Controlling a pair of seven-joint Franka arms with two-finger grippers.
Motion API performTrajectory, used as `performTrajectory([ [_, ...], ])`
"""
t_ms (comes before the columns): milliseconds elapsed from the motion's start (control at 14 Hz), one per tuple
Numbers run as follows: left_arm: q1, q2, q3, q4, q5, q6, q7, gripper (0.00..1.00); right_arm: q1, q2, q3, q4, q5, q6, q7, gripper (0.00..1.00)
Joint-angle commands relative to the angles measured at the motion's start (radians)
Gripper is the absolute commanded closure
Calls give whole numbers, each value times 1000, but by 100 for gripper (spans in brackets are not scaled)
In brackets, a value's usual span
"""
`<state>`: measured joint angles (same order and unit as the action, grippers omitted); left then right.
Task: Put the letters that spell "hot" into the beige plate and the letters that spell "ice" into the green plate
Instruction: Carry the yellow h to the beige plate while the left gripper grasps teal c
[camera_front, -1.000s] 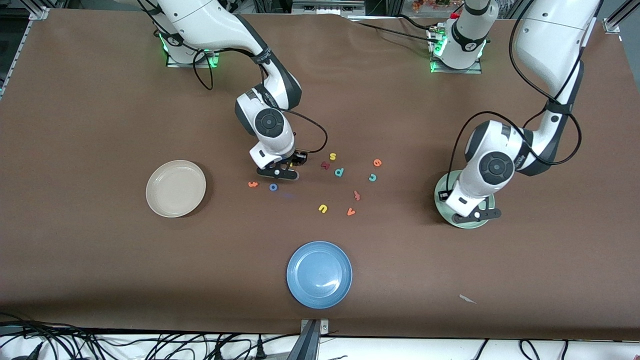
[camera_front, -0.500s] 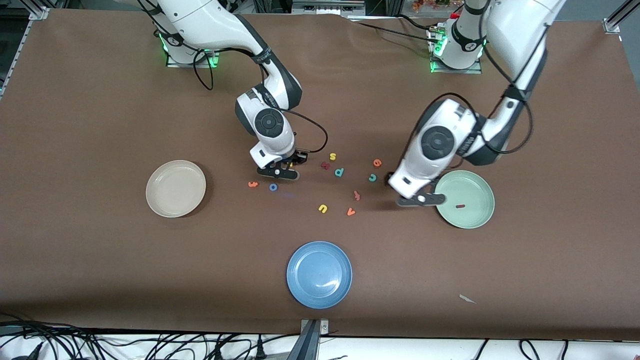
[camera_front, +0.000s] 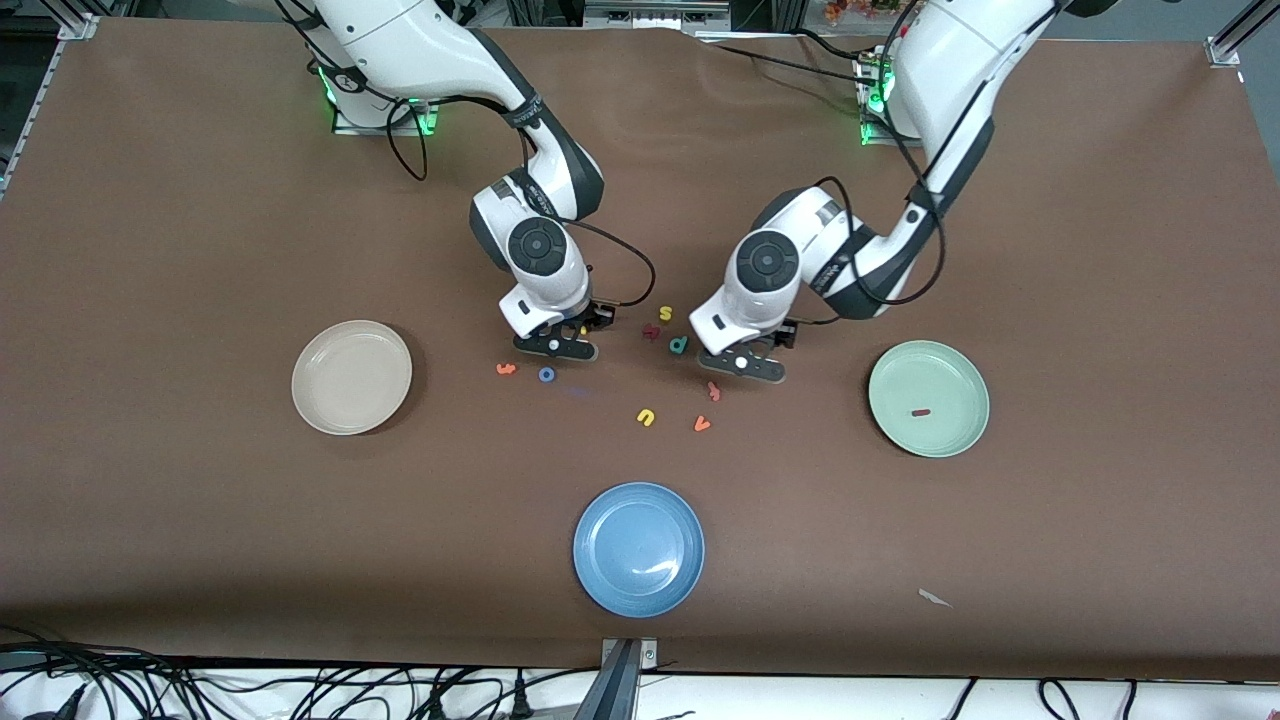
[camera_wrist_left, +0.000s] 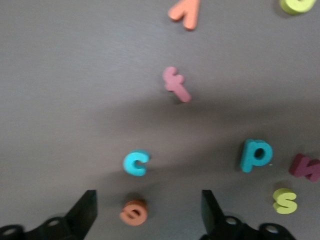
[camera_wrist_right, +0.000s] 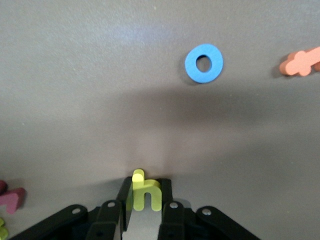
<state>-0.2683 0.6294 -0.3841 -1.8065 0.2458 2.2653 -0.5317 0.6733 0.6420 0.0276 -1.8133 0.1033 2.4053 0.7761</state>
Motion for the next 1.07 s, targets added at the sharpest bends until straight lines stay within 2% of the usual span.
performTrajectory([
  [0,6,47,-2,7,29,75,32,30,-30,-25,3,51,24,-92,-26,79],
  [286,9,53,-1,3,90,94,30,31,-41,-57,-29,111,18,-199,-55,79],
  [786,20,50,2,-17,142,85,27,32,-41,-130,-241,55,19,-255,-433,79],
  [857,26,52,2,-19,144,85,27,34,-41,-133,-273,40,22,-253,-481,79],
  [1000,24,50,2,-17,144,85,19,57,-43,-150,-331,3,24,-239,-587,79],
])
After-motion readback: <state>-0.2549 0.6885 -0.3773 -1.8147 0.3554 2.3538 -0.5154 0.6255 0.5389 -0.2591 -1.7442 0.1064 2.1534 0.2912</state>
